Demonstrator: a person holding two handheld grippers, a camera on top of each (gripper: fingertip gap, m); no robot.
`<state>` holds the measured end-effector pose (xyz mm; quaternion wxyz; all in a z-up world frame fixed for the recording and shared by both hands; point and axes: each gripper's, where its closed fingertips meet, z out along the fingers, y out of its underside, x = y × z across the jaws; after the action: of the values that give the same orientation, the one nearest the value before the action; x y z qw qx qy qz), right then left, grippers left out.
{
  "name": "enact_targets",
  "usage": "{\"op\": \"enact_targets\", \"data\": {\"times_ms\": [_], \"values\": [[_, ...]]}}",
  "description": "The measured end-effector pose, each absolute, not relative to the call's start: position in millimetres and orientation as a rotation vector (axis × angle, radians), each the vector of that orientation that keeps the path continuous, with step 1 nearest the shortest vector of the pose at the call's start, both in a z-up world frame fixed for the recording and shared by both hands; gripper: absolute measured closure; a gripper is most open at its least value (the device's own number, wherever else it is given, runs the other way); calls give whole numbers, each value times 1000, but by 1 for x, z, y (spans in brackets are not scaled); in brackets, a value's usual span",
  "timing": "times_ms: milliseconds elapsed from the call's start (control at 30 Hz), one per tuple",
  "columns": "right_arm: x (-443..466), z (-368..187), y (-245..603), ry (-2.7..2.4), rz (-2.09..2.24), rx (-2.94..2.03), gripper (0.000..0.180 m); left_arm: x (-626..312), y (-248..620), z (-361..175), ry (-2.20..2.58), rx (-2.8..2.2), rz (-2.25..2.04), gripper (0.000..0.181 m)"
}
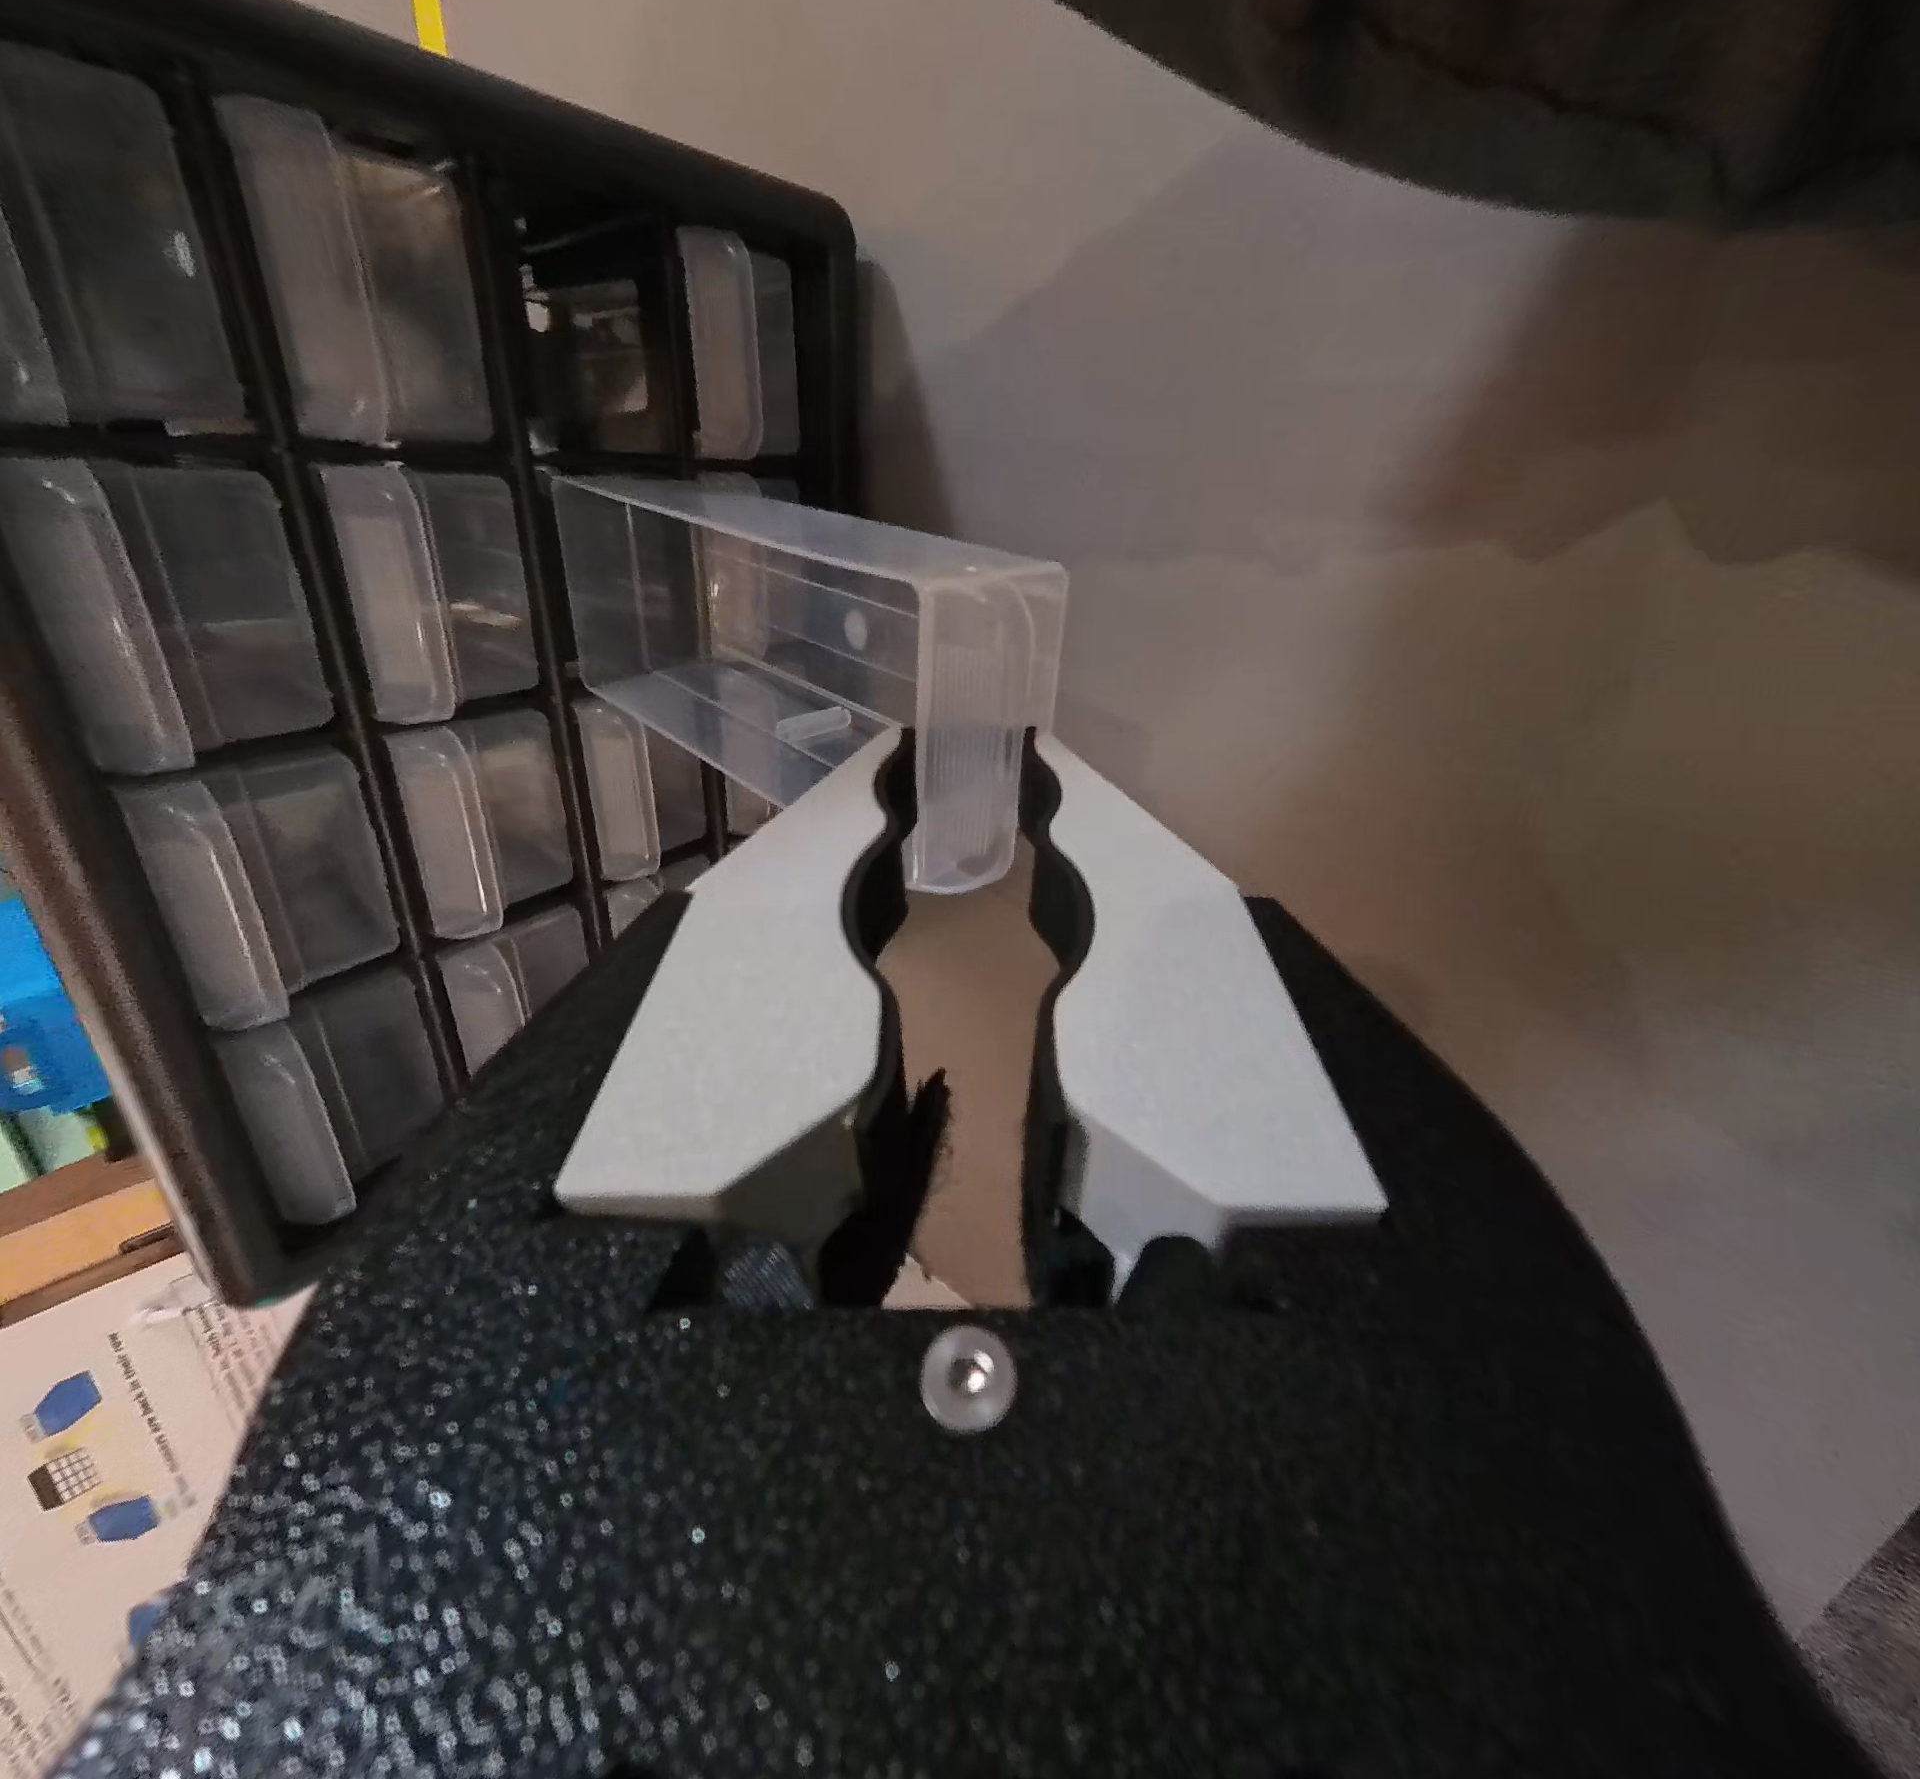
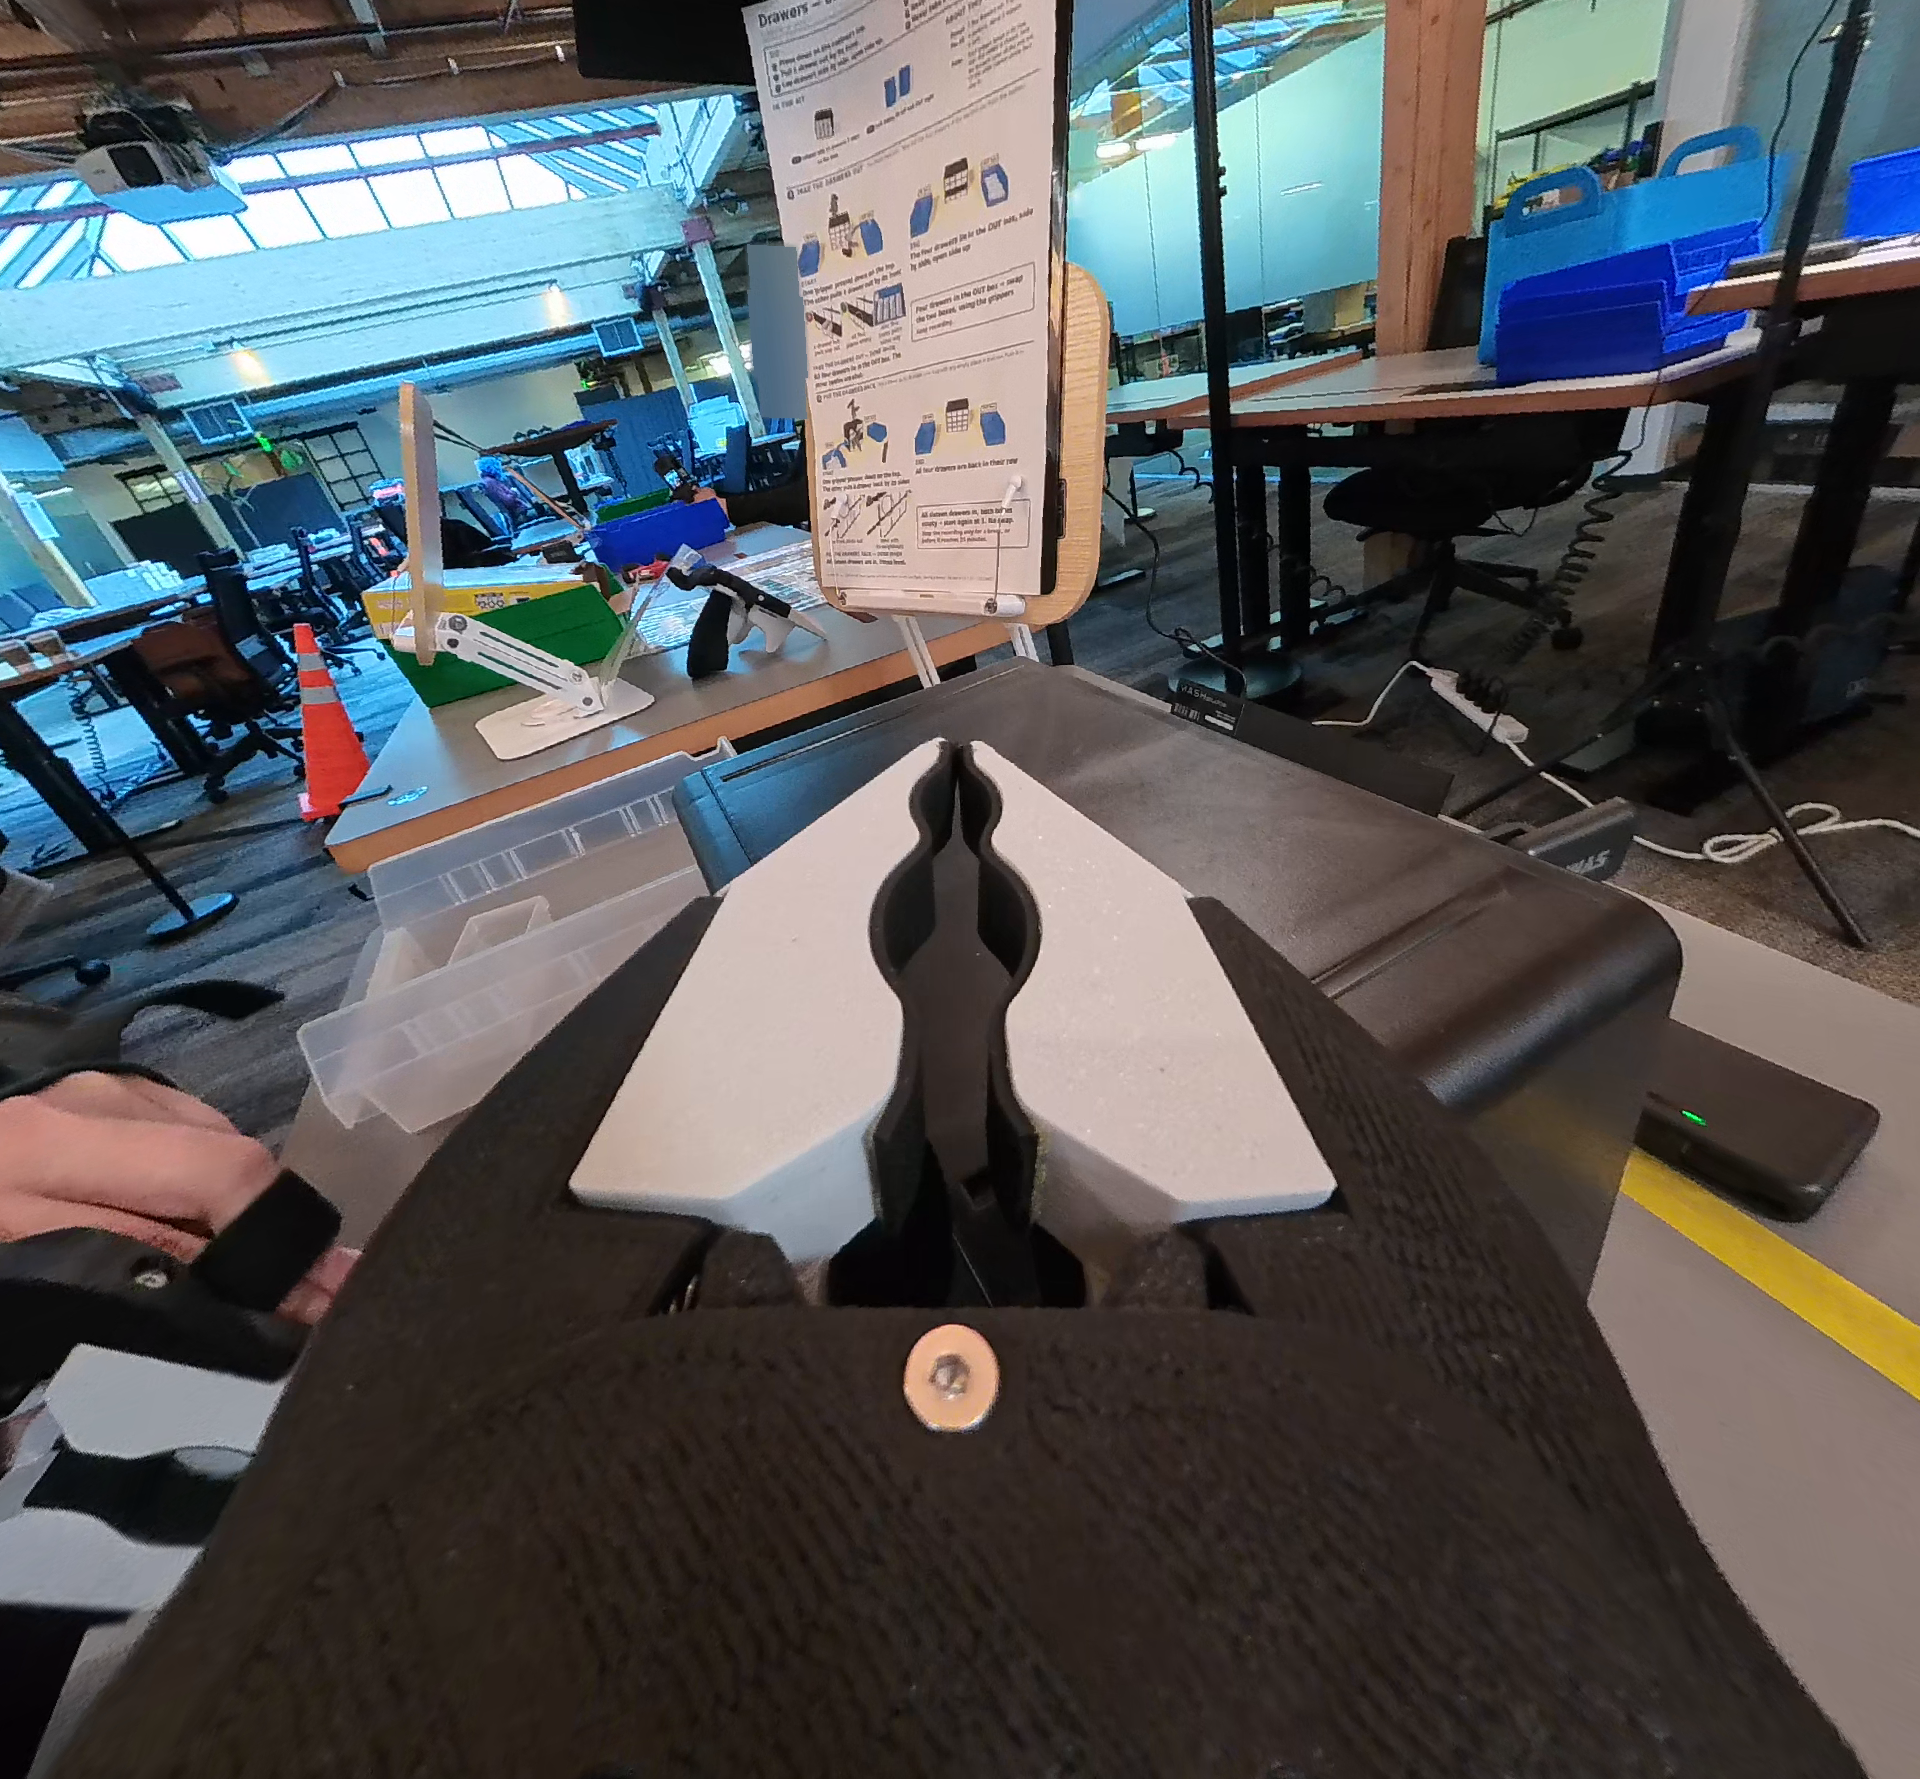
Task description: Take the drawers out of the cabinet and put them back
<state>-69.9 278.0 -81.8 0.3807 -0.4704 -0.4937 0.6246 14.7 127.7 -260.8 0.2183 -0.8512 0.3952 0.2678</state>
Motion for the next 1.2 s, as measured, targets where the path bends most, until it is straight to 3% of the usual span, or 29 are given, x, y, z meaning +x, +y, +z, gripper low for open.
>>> {"op": "enact_targets", "data": {"times_ms": [33, 733, 833, 967, 1033, 1133, 1200], "values": [[-70, -82, 278, -1260, 1593, -1201, 180, 16, 129, -261, 1092, -2359, 730, 164], [-70, -82, 278, -1264, 1584, -1205, 180, -32, 200, -270, 865, -2277, 926, 161], [-71, -82, 277, -1264, 1584, -1205, 180, -39, 192, -271, 789, -2272, 944, 115], [-70, -82, 277, -1262, 1591, -1203, 180, -9, 155, -261, 693, -2256, 741, 146], [-70, -82, 277, -1261, 1591, -1203, 180, 16, 150, -262, 654, -2246, 519, 144], [-71, -82, 277, -1262, 1583, -1204, 180, 7, 161, -270, 630, -2235, 544, 141], [-71, -82, 277, -1267, 1572, -1201, 180, 3, 173, -272, 643, -2204, 557, 155]]}}
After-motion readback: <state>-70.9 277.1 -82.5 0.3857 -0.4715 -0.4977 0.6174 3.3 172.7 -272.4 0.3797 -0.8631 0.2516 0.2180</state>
